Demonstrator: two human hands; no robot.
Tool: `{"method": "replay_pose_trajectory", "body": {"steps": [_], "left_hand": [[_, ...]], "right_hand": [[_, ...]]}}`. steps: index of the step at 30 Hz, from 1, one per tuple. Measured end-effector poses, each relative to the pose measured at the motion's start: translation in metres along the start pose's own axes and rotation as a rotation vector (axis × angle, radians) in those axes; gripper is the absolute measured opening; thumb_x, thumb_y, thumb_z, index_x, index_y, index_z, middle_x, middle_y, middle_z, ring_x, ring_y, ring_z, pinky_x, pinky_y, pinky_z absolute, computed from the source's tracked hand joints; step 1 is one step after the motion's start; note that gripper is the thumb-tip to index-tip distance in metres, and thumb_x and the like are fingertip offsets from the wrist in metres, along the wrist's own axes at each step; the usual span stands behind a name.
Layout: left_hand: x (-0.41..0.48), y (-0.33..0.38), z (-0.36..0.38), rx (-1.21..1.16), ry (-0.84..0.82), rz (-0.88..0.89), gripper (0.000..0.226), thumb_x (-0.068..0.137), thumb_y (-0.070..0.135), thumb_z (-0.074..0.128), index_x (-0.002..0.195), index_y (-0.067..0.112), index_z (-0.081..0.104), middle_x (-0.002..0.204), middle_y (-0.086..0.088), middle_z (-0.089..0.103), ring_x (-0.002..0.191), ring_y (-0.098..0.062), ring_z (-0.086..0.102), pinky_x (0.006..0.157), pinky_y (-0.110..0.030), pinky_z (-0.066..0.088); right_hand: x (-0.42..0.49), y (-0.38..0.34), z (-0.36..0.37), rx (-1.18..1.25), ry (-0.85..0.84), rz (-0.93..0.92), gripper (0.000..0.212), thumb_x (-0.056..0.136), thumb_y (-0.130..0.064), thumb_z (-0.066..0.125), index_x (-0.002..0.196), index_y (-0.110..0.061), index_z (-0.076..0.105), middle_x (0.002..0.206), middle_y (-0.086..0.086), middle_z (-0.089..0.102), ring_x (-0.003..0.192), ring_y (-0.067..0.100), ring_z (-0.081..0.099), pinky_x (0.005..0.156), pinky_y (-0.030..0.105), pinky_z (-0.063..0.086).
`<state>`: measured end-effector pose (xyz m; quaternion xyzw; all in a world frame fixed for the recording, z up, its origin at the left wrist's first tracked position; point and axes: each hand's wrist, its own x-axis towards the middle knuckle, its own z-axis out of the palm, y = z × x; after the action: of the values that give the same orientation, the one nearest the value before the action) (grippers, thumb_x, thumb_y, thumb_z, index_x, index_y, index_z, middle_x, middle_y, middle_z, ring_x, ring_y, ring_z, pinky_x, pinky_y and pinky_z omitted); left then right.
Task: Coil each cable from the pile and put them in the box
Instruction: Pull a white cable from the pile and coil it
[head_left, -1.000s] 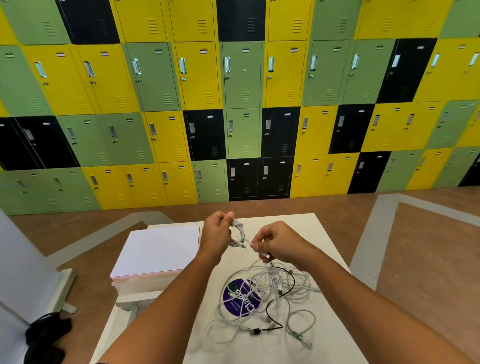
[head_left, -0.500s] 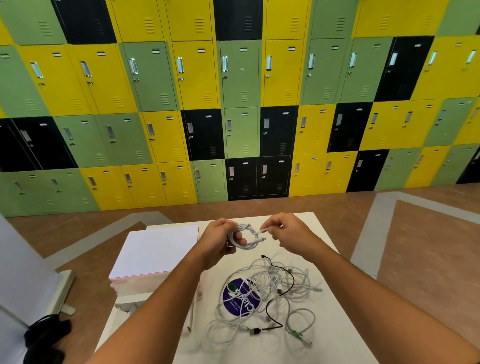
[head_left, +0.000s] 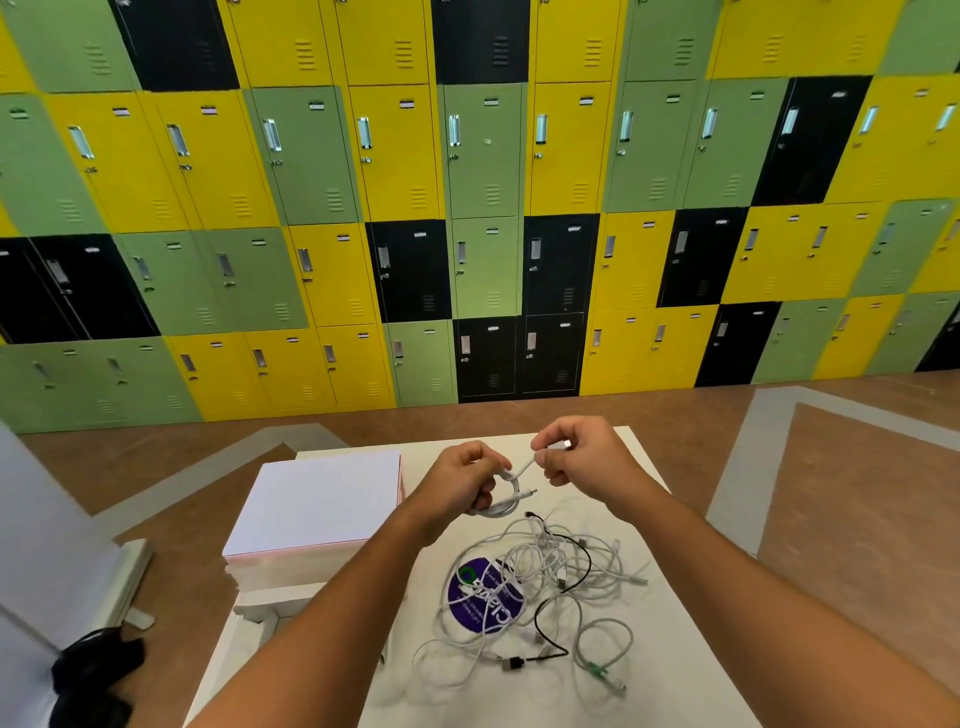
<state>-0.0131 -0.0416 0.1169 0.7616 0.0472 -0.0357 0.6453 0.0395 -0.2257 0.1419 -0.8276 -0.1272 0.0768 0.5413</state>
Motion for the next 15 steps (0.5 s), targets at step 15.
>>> {"method": "replay_pose_trajectory", "body": {"steps": [15], "left_hand": [[0.001, 0.000, 0.010, 0.095, 0.082, 0.104, 0.014, 0.097, 0.021, 0.065, 0.095, 0.008, 0.069, 0.064, 0.004, 0.058, 0.054, -0.007, 0.047, 0.052, -0.023, 0.042]], "right_hand": [[-0.001, 0.013, -0.003, 0.156, 0.053, 0.002, 0.006, 0.088, -0.007, 0.073, 0.085, -0.012, 0.072, 0.081, 0.010, 0.074, 0.077, 0.021, 0.072, 0.067, 0.032, 0.059]]}}
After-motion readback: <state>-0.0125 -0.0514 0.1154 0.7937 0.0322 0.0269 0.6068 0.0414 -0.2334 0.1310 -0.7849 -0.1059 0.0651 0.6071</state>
